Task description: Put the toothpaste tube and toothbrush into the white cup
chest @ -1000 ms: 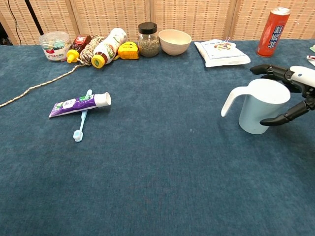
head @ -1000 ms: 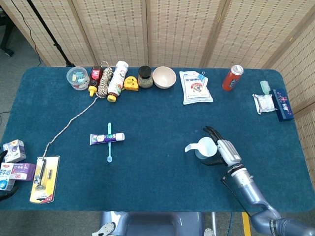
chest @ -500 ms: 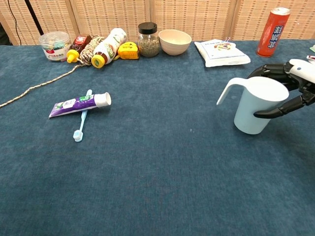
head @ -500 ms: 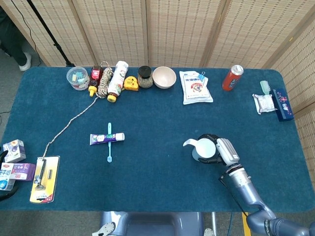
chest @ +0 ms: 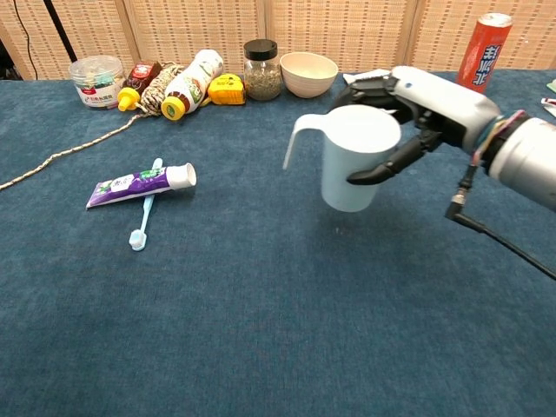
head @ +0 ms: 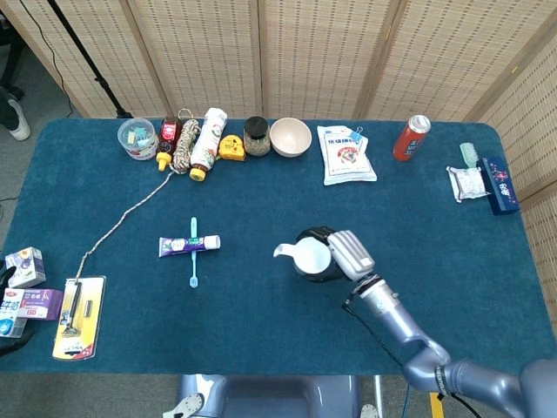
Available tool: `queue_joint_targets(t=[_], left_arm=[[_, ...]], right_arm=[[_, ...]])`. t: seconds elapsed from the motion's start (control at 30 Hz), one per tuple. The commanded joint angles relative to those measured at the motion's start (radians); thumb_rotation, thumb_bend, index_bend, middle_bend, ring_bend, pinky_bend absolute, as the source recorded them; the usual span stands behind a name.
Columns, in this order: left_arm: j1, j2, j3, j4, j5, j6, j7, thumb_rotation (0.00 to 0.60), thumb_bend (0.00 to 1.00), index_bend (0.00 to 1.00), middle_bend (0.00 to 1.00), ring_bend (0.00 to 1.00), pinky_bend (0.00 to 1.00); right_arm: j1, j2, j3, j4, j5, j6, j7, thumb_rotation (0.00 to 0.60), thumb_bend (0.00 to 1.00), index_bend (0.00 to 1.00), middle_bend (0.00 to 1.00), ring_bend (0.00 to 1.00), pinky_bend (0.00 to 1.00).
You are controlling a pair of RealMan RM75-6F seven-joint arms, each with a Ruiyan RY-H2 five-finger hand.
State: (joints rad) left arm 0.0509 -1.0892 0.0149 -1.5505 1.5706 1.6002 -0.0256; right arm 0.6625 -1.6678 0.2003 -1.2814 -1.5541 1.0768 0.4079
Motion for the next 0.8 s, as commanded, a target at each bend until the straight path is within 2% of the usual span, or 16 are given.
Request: queue_joint_targets(t=[0.03, 0.27, 0.4, 0.8], left_arm=[[-0.002, 0.002, -0.001, 0.002, -0.003, -0.004, -0.006, 0.600, 0.00, 0.00, 0.00, 0.00, 0.00], [-0.005, 0.009, -0.001, 0.008, -0.006, -0.010, -0.028, 0.600, 0.00, 0.00, 0.00, 0.00, 0.00], [-0.003, 0.014, -0.004, 0.013, -0.011, -0.007, -0.048, 0.600, 0.00, 0.00, 0.00, 0.00, 0.00], [-0.004, 0.014, 0.000, 0.013, -0.009, -0.010, -0.048, 0.600, 0.00, 0.00, 0.00, 0.00, 0.00]], right_arm=[[0.075, -0.069, 0.048, -0.025, 0.041, -0.059, -0.108, 0.600, 0.36, 0.46, 0.42, 0.36, 0.62], [0.127, -0.141, 0.066, -0.007, 0.102, -0.103, -0.194, 0.600, 0.36, 0.46, 0.42, 0.36, 0.62], [0.129, -0.158, 0.052, 0.016, 0.121, -0.107, -0.209, 0.600, 0.36, 0.46, 0.42, 0.36, 0.62], [0.111, -0.166, 0.014, 0.093, 0.118, -0.085, -0.156, 0.600, 0.36, 0.46, 0.42, 0.36, 0.62]])
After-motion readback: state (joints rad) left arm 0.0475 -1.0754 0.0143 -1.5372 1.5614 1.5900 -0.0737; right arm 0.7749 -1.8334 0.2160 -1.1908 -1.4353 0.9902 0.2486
